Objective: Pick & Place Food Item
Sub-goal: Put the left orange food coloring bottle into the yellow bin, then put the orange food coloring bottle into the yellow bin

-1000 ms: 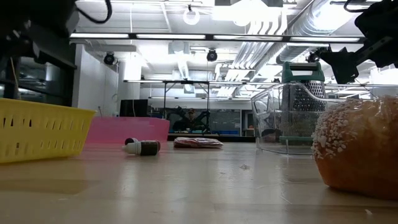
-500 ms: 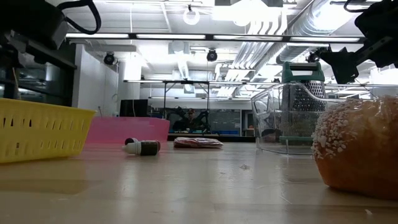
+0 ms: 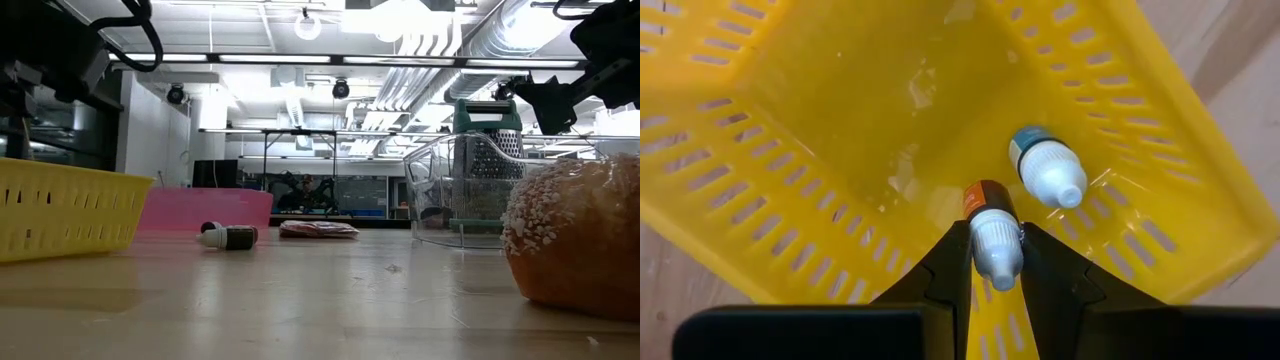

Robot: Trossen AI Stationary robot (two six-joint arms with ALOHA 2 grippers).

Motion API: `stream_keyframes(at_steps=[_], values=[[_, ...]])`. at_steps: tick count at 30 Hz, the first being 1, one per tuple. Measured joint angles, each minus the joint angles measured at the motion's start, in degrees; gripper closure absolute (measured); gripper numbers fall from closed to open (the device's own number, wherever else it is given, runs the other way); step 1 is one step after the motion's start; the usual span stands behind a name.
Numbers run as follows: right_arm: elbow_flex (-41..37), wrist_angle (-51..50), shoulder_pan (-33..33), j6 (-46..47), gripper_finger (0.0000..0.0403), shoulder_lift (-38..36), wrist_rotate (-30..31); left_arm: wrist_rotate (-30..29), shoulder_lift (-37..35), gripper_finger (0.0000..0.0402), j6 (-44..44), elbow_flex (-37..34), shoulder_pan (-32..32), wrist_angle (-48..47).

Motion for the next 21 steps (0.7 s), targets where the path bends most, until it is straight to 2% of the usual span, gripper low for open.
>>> stream_keyframes(at_steps=[11, 21], values=[[0.0, 0.0, 0.0, 0.0, 0.0055, 0.0, 0.0, 0.0, 0.0, 0.0290, 0.6, 0.0, 0.0, -0.1], [0.0, 0.0, 0.0, 0.0, 0.0055, 0.0, 0.0, -0.1, -0.1, 0.0284, 0.6, 0.0, 0.0, -0.1]])
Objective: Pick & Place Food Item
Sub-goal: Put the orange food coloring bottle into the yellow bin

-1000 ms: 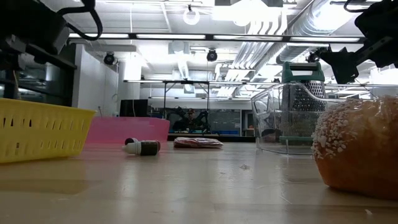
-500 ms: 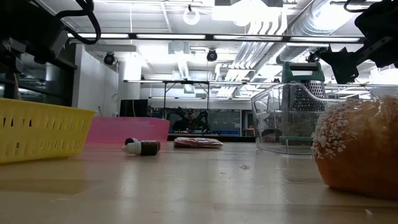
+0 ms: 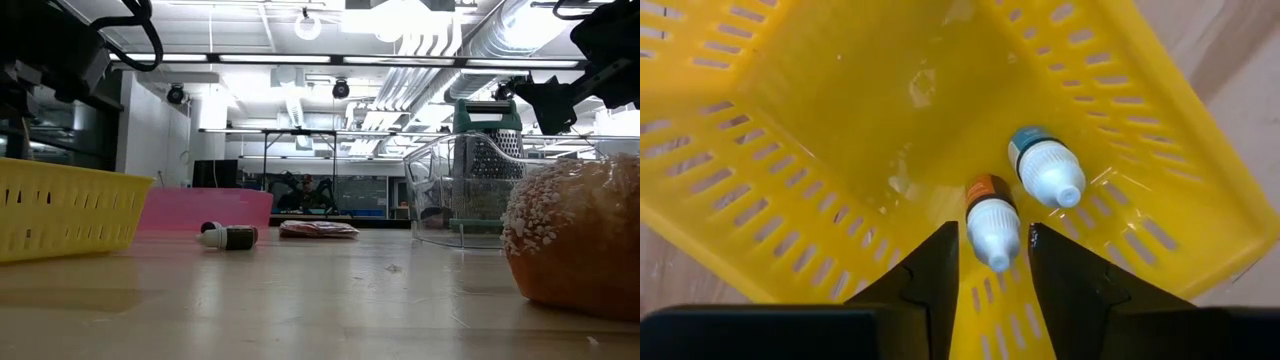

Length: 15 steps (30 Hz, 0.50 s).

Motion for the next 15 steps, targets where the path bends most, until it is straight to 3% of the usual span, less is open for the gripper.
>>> stream_keyframes(at_steps=[15], values=[[0.0, 0.0, 0.0, 0.0, 0.0055, 0.0, 0.0, 0.0, -5.0, 0.0284, 1.3, 0.0, 0.2, 0.0]])
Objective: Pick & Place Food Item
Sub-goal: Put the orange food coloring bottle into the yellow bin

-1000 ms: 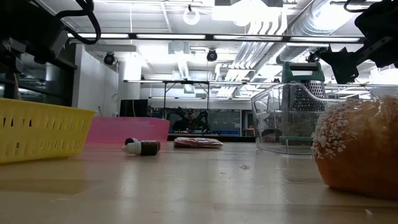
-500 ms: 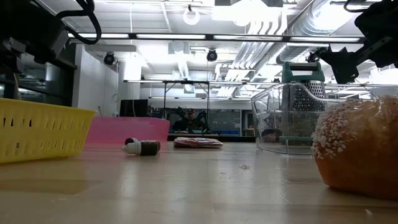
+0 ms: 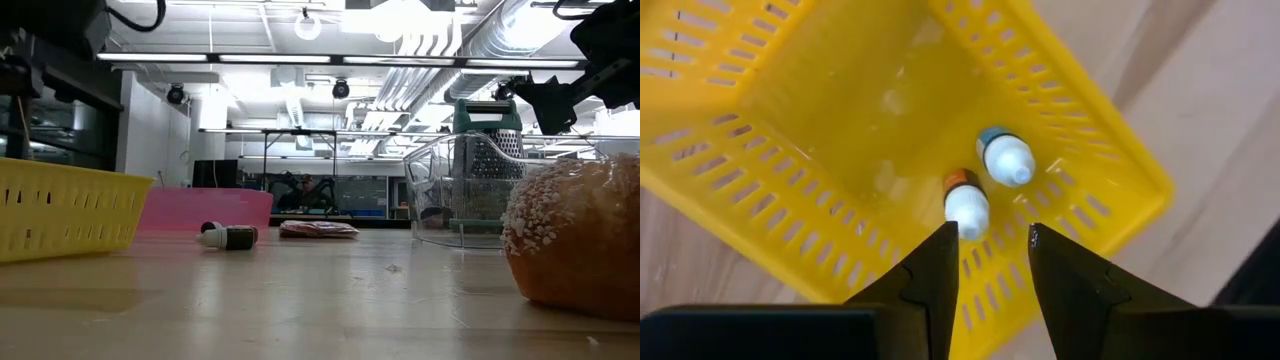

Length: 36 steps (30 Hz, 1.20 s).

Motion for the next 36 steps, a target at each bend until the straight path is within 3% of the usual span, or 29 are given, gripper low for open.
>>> stream_keyframes(at_steps=[15, 28, 36], values=[[0.0, 0.0, 0.0, 0.0, 0.0055, 0.0, 0.0, -0.5, -1.3, 0.0284, 1.6, 0.0, 2.0, 0.0], [0.0, 0.0, 0.0, 0.0, 0.0055, 0.0, 0.0, 6.3, -4.2, 0.0284, 18.9, 0.5, 20.7, 2.0], [0.0, 0.0, 0.0, 0.0, 0.0055, 0.0, 0.0, 10.0, -4.2, 0.0284, 32.9, 0.5, 31.2, 7.8]])
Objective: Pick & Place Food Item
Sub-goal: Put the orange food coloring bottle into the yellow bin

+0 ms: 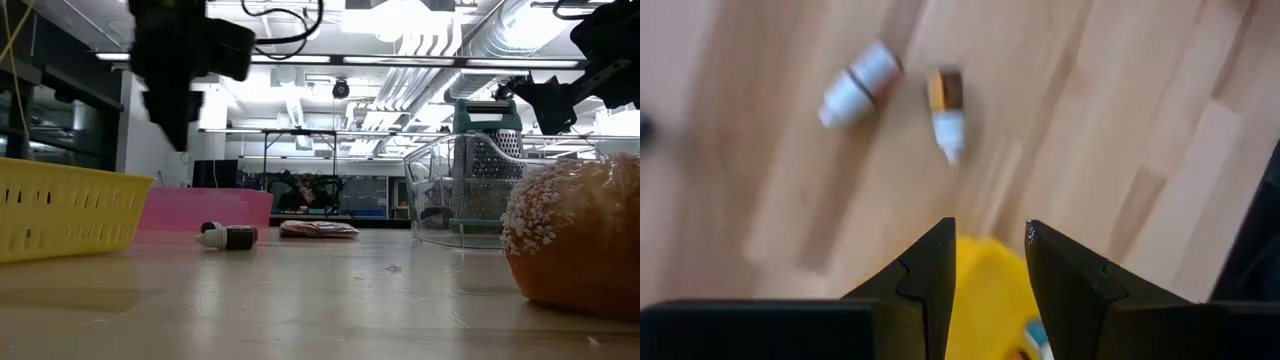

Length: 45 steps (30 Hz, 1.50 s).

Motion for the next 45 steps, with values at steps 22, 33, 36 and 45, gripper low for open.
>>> stream_keyframes(at_steps=[22, 33, 36, 45], values=[[0.0, 0.0, 0.0, 0.0, 0.0055, 0.0, 0.0, -6.6, 6.0, 0.0284, 31.9, 0.0, 6.3, 8.6], [0.0, 0.0, 0.0, 0.0, 0.0055, 0.0, 0.0, -6.0, 7.6, 0.0284, 34.0, -4.4, 6.3, 14.1], [0.0, 0.0, 0.0, 0.0, 0.0055, 0.0, 0.0, -5.3, 7.6, 0.0284, 34.3, -5.9, 6.3, 17.1], [0.0, 0.0, 0.0, 0.0, 0.0055, 0.0, 0.0, -5.3, 7.6, 0.0284, 34.3, -9.7, 6.3, 21.7]])
